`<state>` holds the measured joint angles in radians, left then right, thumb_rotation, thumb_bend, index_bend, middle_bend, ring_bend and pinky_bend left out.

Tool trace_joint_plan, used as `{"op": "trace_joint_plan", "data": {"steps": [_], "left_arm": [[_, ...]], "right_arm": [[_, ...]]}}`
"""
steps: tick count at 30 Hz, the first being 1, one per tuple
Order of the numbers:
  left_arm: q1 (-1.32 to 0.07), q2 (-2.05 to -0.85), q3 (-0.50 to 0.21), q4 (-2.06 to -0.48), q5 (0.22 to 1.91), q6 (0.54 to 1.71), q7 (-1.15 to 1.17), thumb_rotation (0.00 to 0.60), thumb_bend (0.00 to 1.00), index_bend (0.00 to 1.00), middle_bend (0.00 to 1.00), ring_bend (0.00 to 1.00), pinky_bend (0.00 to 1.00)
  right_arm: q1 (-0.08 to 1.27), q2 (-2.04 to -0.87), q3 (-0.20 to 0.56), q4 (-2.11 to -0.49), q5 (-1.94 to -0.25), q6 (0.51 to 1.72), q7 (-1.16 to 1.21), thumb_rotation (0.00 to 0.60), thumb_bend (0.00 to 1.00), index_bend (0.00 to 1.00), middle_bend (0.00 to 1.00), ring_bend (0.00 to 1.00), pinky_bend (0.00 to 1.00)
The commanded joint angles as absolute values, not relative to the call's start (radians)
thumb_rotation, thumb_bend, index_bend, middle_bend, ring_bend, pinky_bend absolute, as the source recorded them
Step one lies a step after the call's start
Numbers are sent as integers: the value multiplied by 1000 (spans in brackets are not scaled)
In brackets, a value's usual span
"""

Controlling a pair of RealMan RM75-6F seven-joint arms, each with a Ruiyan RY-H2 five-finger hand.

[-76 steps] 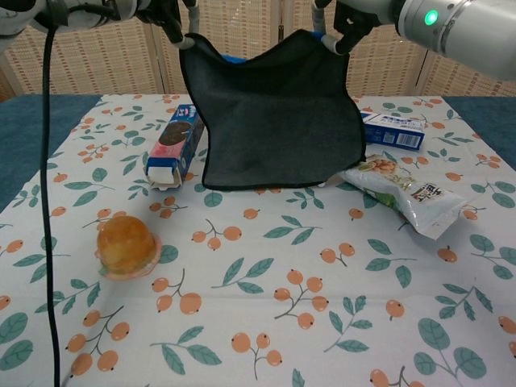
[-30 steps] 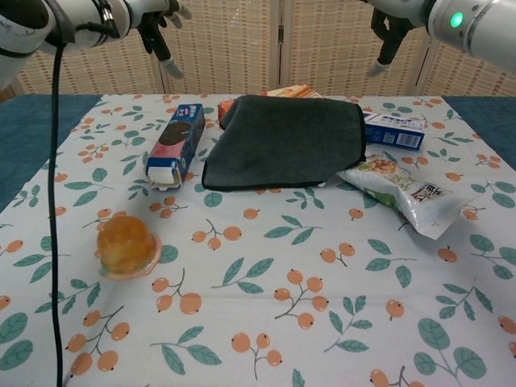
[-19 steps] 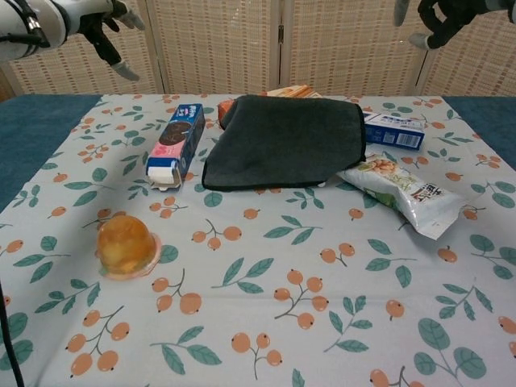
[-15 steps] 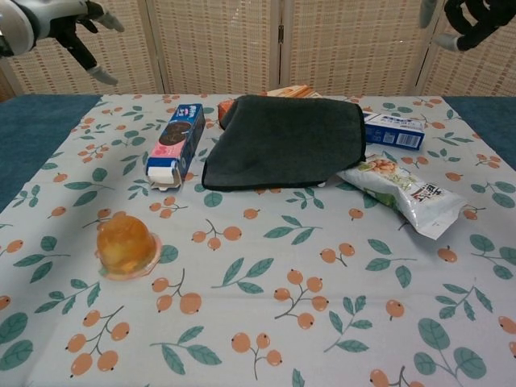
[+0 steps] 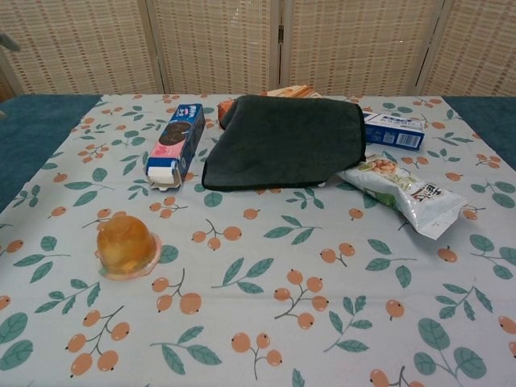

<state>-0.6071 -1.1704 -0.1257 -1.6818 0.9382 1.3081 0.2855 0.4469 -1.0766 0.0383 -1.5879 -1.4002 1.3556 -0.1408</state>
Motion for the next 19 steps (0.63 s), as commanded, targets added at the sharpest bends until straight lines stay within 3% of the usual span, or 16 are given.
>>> {"op": "trace_joint_plan", "data": {"steps": [1,9,19], "left_arm": [[-535,-1138,-78,-1726,1025,1385,259,600,150,168,95,118,255],[-399,-1148,-10,-1738,1183,1523,239,600,150,168,95,116,216],[-278,-1173,31,-1764,1293,1630,280,600,150,168,95,116,199]], "right_arm": [[382,-1057,-6,-1591,-1447,1401,-95,600,390,404,638,585,787],[251,-1081,-41,-1548,-1493,1524,-50,600,390,404,615,557,743],[161,-1110,-44,-1531,-1521,1591,-9,600,390,404,610,556,742]]}}
